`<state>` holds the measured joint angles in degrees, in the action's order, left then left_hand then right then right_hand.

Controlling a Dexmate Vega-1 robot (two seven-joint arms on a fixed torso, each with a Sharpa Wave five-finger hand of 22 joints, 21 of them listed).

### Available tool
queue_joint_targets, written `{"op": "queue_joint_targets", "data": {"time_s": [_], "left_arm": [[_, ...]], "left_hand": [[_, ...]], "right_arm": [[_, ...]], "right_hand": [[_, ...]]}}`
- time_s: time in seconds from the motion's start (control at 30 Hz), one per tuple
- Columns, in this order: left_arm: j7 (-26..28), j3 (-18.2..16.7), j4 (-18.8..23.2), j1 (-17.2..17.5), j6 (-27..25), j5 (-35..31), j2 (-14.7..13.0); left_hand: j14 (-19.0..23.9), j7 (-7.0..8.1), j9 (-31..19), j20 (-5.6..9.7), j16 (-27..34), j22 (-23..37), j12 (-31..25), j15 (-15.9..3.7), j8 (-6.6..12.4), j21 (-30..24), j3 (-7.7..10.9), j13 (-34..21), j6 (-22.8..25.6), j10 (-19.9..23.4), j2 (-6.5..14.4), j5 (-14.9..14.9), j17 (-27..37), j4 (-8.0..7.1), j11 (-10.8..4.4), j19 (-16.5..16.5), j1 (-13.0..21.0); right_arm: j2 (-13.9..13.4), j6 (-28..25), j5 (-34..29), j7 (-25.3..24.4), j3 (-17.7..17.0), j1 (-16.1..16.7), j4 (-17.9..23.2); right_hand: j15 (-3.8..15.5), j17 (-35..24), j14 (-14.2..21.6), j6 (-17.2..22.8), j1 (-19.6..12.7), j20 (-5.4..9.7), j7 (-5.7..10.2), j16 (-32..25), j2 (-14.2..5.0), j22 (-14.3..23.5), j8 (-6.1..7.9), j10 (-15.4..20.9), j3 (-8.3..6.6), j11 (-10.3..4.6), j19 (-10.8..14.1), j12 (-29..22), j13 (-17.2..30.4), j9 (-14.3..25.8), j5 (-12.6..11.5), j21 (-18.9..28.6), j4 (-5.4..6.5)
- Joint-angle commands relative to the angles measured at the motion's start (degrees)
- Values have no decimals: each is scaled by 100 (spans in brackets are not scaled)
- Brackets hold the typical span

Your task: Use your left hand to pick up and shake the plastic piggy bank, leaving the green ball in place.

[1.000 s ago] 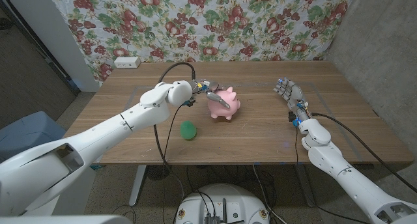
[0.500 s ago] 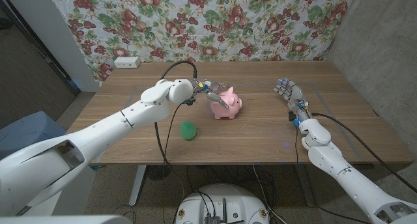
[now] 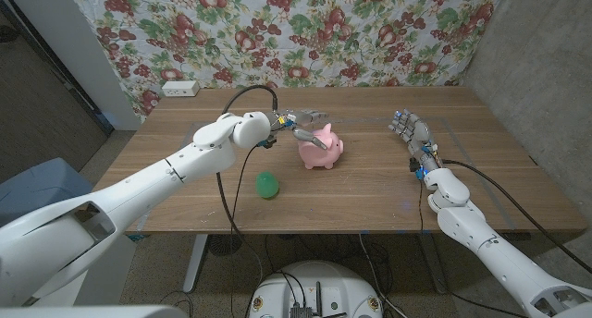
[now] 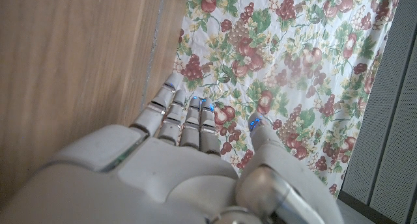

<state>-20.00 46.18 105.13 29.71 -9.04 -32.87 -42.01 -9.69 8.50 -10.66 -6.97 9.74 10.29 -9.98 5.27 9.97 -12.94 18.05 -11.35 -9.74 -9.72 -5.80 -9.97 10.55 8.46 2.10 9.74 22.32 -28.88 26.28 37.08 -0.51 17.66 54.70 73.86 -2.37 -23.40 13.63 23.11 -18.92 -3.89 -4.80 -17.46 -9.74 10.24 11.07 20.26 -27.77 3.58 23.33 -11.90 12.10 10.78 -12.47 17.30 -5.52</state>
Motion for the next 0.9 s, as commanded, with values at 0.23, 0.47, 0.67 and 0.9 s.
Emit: {"op": "queue_joint_targets", "data": {"time_s": [0.23, 0.47, 0.67, 0.9], "left_arm": [[1504, -738, -336, 648, 1157, 869, -22], [1789, -1065, -620, 889, 1577, 1728, 116], [1734, -1243, -969, 973, 2043, 2552, 239], [1591, -1376, -1293, 1039, 2421, 3359, 398]], "left_hand": [[-1236, 35, -6, -22, 16, 31, -32, 39, 65, 100, -28, -2, -1548, -1849, 113, -10, 50, -188, -33, 466, -405], [-1189, 157, 13, -2, 120, 35, -134, -107, 213, 94, -79, 30, -1151, -1737, 349, -6, 54, -419, -198, 436, -949], [-955, 189, 37, 38, 183, 27, -200, -206, 292, 25, -72, 61, -775, -1501, 500, -30, 27, -492, -302, 189, -1205], [-679, 243, 64, 105, 209, 12, -247, -309, 325, -22, -61, 94, -337, -1159, 726, -60, 1, -611, -395, -101, -1573]], "right_arm": [[-33, -80, -54, -26, 40, -14, 112], [-70, -108, -87, -43, 46, -4, 162], [-102, -117, -105, -48, 44, 13, 197], [-118, -123, -110, -33, 44, 6, 221]], "right_hand": [[7, -2, 42, 32, -54, 6, 13, 17, -1, 25, 14, 21, 12, 34, 34, -12, 12, 9, 13, -8, 53], [-3, 0, 23, 29, -36, 3, 12, 28, 10, 25, 13, 20, 25, 33, 35, -12, 12, 9, 21, -16, 59], [-4, 2, 32, 30, -9, 0, 17, 30, 29, 25, 14, 22, 44, 38, 37, -12, 12, 10, 31, -22, 68], [-16, 6, 33, 24, 28, -1, 8, 37, 47, 25, 12, 9, 68, 53, 42, -7, 12, 10, 45, -31, 80]]}}
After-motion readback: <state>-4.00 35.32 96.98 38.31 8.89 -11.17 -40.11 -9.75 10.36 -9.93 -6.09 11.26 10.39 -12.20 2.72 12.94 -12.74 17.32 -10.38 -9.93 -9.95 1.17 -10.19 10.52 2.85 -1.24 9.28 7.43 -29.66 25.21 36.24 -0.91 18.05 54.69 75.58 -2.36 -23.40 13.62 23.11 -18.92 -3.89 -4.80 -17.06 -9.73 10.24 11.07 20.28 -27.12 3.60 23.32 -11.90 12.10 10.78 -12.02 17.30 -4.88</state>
